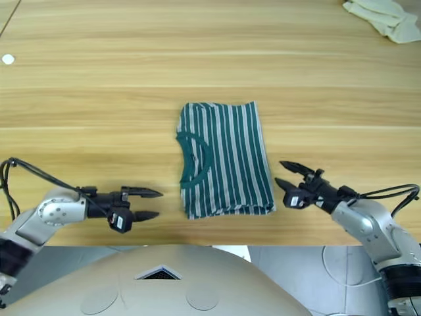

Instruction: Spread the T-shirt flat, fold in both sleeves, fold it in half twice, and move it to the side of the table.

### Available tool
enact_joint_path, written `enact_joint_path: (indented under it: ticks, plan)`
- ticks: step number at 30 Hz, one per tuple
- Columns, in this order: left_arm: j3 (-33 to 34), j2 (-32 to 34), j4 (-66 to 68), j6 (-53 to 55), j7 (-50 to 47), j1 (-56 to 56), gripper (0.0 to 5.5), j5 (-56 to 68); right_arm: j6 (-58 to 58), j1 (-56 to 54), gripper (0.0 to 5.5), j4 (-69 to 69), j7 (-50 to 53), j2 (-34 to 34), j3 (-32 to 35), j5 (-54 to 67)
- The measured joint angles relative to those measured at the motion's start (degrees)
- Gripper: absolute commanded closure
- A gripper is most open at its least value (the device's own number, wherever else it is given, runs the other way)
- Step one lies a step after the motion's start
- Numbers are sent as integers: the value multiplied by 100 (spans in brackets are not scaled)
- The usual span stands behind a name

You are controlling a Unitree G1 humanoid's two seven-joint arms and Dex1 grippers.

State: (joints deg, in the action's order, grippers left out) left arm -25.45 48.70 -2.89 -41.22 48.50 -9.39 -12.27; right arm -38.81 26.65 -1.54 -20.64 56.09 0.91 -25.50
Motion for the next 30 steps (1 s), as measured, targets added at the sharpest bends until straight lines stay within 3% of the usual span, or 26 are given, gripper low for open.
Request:
enact_joint_path:
  ticks: [11,21,30]
  plan:
    - [-525,-387,296,-271,-171,453,269,-277,22,1315,275,1124,-519,293,246,317]
    - [-867,-663,557,-486,-277,713,269,-330,109,1271,275,1349,-625,244,86,291]
    - [-1014,-823,690,-511,-483,743,269,-346,99,1661,275,1498,-679,264,373,284]
